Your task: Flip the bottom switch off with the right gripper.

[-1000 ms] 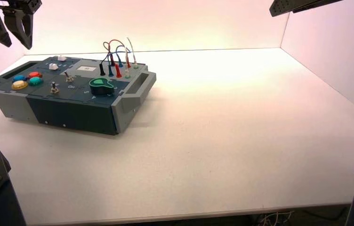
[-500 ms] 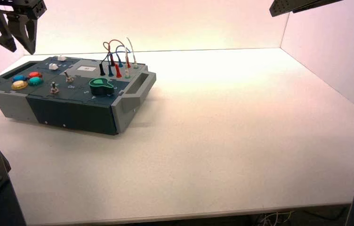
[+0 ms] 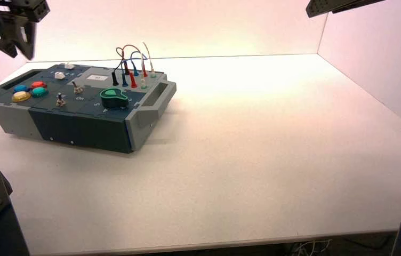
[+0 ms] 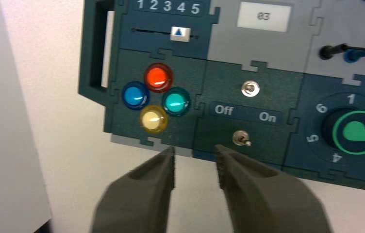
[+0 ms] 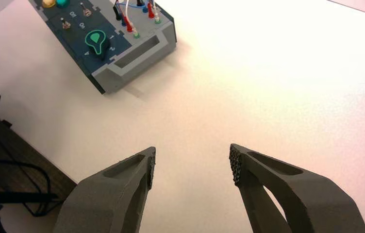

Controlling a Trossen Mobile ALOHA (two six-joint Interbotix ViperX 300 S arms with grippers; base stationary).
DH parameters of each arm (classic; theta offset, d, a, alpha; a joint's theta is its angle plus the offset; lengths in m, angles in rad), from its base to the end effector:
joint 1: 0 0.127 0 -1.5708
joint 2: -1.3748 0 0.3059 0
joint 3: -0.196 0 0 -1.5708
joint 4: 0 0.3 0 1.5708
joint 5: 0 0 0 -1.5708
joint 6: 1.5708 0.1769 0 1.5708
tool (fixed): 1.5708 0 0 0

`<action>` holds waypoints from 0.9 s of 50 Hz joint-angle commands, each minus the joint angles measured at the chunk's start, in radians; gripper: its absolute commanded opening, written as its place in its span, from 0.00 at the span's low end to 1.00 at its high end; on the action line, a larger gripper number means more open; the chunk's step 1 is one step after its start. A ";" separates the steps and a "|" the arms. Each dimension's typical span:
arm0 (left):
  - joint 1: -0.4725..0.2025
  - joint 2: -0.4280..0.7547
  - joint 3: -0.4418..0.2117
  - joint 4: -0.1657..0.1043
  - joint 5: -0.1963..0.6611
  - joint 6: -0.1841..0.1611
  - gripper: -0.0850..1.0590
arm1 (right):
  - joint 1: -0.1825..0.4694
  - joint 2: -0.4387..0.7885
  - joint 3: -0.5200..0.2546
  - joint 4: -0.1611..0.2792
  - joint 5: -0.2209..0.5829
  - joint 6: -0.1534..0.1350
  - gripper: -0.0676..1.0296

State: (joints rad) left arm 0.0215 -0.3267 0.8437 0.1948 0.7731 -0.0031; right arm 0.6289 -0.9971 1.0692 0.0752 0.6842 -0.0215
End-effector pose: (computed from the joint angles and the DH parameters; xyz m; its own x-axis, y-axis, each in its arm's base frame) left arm 0.2705 0.0297 0.1141 0.2806 0.1412 -0.9494 0.0716 0.9833 0.1674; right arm 0.1635 0.1293 0.1972 0.5604 0.4664 -0.6844 -0.5947 0.8017 0.0593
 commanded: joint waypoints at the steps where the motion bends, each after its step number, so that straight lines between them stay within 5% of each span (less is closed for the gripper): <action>1: 0.040 -0.006 -0.044 0.014 0.002 0.015 0.18 | 0.005 -0.002 -0.012 0.003 -0.008 0.000 0.78; 9: 0.109 0.034 -0.103 0.014 -0.002 0.035 0.05 | 0.005 -0.002 -0.012 0.005 -0.009 0.000 0.78; 25: 0.230 0.291 -0.305 0.018 -0.044 0.120 0.05 | 0.005 -0.003 -0.012 0.003 -0.009 0.000 0.78; 45: 0.325 0.598 -0.560 0.021 -0.086 0.132 0.05 | 0.005 0.002 -0.012 0.003 -0.009 0.000 0.78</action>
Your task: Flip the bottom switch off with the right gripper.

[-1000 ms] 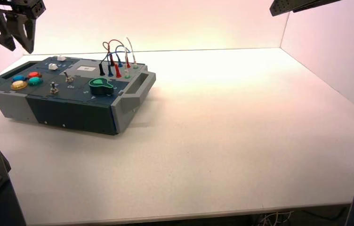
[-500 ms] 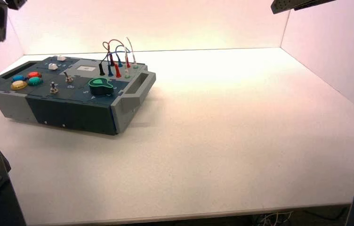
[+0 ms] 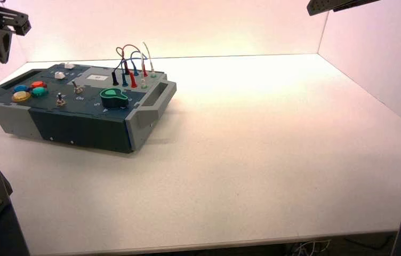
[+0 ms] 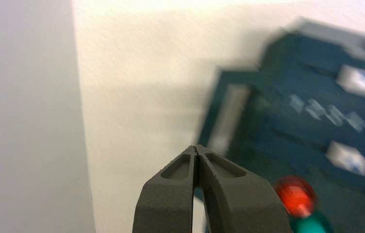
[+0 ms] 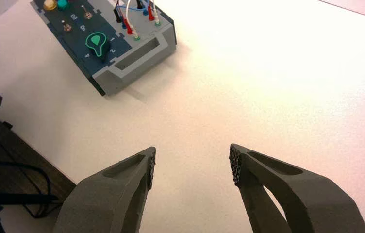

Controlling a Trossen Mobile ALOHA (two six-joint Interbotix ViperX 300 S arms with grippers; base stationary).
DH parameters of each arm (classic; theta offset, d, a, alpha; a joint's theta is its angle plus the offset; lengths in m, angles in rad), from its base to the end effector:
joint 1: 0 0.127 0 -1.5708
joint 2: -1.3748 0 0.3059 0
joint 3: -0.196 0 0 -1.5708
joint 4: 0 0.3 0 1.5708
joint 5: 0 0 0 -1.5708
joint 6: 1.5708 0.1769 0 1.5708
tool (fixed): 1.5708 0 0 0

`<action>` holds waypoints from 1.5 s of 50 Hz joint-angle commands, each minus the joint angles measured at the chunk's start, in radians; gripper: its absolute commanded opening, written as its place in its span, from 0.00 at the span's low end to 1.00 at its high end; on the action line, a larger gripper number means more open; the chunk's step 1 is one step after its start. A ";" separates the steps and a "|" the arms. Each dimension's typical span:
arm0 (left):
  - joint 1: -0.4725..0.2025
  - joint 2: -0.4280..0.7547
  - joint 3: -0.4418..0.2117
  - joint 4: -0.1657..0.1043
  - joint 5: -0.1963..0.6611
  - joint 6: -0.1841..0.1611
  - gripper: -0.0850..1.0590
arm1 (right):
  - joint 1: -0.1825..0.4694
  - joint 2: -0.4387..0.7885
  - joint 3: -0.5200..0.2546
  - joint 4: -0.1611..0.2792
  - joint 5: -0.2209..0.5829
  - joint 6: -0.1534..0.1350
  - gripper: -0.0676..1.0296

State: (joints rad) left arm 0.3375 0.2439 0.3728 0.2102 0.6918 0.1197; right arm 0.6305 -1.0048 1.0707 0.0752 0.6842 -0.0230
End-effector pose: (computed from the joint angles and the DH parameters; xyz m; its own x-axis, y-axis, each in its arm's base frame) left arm 0.3907 0.1621 0.0615 0.2083 0.2141 -0.9543 -0.0944 0.9756 0.1983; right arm 0.1626 0.1291 0.1981 0.5631 0.4698 -0.6799 -0.5972 0.8000 0.0582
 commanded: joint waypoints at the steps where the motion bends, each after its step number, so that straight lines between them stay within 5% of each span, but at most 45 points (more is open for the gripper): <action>1: 0.011 0.041 -0.101 0.006 -0.005 0.012 0.05 | 0.003 0.009 -0.014 0.003 -0.009 0.003 0.78; 12: 0.012 0.153 -0.202 0.009 0.023 0.052 0.05 | 0.003 0.011 -0.015 0.005 -0.011 0.005 0.78; 24: 0.012 0.227 -0.238 0.020 0.061 0.101 0.05 | 0.002 0.012 -0.015 0.003 -0.011 0.005 0.78; 47: -0.066 0.245 -0.206 0.020 0.084 0.141 0.05 | 0.000 0.005 -0.015 -0.002 -0.023 0.006 0.78; 75: -0.216 0.301 -0.149 0.014 0.132 0.132 0.05 | -0.002 -0.002 -0.012 -0.002 -0.025 0.006 0.78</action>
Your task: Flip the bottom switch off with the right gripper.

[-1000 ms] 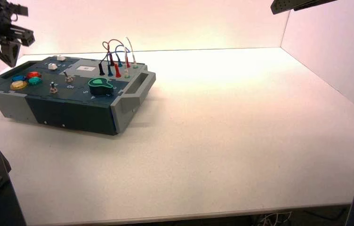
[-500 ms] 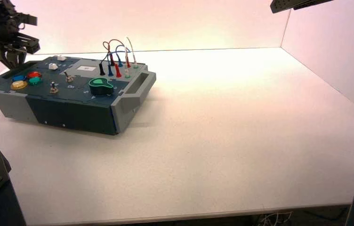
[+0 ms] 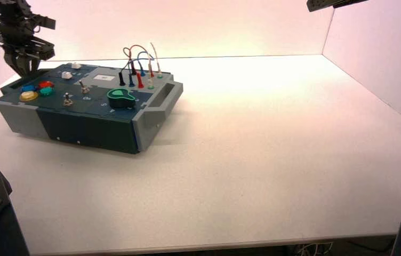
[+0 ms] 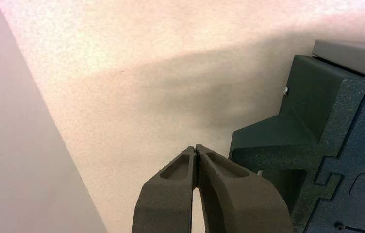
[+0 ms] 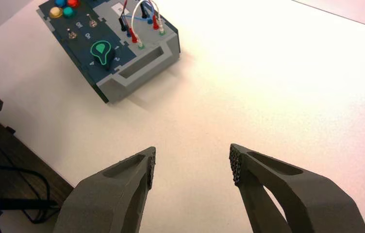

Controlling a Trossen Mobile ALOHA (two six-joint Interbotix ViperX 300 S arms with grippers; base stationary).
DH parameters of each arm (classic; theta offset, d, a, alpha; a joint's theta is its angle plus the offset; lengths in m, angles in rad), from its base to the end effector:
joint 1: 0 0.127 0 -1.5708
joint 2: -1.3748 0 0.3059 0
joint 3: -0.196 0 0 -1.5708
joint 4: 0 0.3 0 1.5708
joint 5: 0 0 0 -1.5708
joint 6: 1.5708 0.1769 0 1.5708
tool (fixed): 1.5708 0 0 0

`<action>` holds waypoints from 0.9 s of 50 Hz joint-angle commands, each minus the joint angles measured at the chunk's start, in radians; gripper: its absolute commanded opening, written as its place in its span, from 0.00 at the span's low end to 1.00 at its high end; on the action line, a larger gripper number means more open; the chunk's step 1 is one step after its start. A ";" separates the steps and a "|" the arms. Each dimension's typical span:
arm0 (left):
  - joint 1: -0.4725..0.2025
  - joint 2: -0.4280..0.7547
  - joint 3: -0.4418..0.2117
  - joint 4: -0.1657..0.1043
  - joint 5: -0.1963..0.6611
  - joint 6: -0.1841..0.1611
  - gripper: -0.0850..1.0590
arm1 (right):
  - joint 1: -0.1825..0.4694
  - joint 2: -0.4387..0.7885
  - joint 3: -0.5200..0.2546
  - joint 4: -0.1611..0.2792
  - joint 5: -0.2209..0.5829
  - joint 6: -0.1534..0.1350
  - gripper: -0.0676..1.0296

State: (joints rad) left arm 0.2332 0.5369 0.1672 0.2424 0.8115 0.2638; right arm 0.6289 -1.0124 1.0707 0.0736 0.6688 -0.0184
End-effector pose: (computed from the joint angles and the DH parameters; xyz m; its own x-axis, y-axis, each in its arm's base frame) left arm 0.4263 0.1329 -0.0136 0.0268 0.1853 -0.9823 0.1893 0.9639 0.1870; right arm 0.1641 0.1293 0.2017 0.5774 0.4764 -0.6630 -0.5936 0.8025 0.0597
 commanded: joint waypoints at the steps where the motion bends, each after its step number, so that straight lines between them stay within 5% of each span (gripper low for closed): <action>1: -0.118 0.009 0.060 -0.018 0.014 -0.014 0.05 | 0.000 0.006 -0.012 0.000 -0.011 0.002 0.78; 22: -0.273 0.014 0.078 -0.046 0.023 -0.071 0.05 | -0.002 0.008 -0.012 0.000 -0.009 0.008 0.78; 45: -0.426 0.081 -0.006 -0.058 0.084 -0.141 0.05 | 0.000 0.011 -0.014 0.000 -0.002 0.008 0.78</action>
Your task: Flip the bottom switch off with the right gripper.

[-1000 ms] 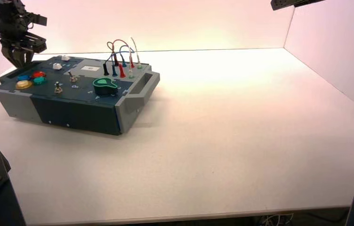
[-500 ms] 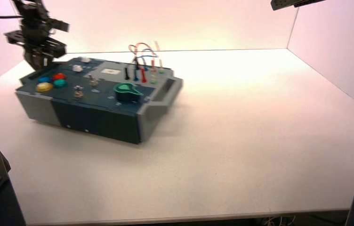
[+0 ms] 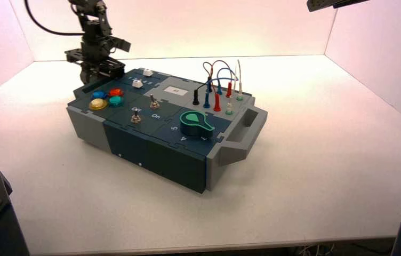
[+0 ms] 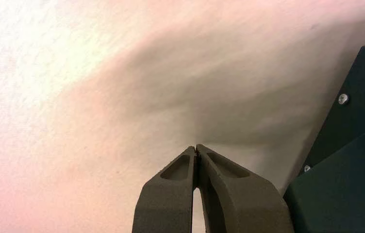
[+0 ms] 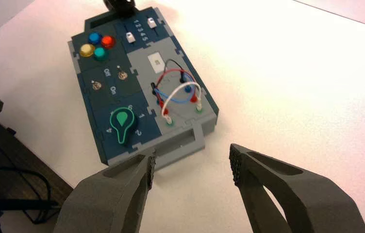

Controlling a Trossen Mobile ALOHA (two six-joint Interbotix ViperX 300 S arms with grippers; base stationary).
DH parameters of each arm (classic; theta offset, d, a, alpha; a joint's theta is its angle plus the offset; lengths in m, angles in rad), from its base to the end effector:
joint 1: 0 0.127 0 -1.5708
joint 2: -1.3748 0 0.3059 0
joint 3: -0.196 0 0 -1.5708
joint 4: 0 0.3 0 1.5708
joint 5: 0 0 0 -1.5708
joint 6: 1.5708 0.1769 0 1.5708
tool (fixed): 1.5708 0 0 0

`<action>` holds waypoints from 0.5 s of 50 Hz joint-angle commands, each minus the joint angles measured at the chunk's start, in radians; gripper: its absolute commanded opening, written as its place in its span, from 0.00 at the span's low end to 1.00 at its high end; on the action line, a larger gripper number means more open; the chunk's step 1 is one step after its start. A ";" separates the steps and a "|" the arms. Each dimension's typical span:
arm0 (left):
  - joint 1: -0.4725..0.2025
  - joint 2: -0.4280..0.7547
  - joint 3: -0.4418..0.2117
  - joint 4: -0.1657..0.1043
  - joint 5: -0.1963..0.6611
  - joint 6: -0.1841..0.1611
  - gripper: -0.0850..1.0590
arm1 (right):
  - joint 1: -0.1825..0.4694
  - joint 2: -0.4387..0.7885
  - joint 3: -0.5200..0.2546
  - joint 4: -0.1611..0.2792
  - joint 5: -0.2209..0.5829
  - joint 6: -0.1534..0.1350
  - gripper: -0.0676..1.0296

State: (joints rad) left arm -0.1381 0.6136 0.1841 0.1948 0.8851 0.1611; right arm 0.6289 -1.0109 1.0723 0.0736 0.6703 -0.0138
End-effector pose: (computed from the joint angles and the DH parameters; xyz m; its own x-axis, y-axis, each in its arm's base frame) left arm 0.4128 -0.0306 -0.0507 -0.0797 0.1623 -0.9835 0.4226 0.8991 0.1142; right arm 0.1638 0.1292 0.2005 0.5749 0.4747 -0.6665 -0.5909 0.8043 0.0631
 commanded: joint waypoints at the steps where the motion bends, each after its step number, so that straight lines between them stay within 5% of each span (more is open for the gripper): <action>1: -0.060 0.005 -0.026 -0.009 0.012 -0.041 0.05 | -0.002 0.008 -0.015 0.000 -0.003 0.003 0.78; 25: -0.118 0.006 -0.124 -0.009 0.069 -0.051 0.05 | 0.000 0.009 -0.014 0.000 0.000 0.005 0.77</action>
State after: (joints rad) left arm -0.2178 0.6443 0.0859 0.1948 0.9373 0.1243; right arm 0.6289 -1.0094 1.0723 0.0736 0.6734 -0.0138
